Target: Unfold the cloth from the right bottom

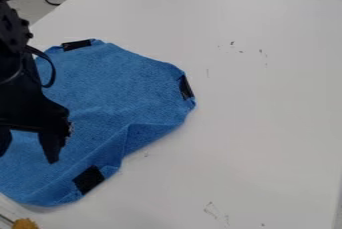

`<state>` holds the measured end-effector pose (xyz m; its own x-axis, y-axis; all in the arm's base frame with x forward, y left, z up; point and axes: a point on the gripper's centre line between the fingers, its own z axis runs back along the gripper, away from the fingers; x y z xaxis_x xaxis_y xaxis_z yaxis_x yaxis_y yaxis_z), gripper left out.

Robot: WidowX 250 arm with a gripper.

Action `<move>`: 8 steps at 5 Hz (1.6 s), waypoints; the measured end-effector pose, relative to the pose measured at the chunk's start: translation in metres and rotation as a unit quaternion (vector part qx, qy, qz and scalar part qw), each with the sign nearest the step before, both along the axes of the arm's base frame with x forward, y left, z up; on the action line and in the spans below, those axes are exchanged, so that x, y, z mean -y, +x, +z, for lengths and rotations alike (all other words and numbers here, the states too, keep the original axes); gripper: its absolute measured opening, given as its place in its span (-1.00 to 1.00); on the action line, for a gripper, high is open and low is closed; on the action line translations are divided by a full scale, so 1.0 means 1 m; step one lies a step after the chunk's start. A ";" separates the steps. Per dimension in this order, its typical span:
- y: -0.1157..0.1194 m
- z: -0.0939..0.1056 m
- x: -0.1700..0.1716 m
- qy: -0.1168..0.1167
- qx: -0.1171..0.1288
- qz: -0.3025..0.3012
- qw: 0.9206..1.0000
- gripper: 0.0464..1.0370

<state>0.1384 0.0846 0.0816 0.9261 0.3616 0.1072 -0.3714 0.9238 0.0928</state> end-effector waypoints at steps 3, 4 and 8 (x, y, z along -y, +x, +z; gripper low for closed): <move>0.005 -0.066 0.039 -0.049 -0.010 0.003 0.999 0.93; 0.030 -0.067 0.035 -0.041 -0.014 -0.025 0.999 0.93; 0.032 -0.084 0.028 -0.061 0.006 0.012 0.998 0.35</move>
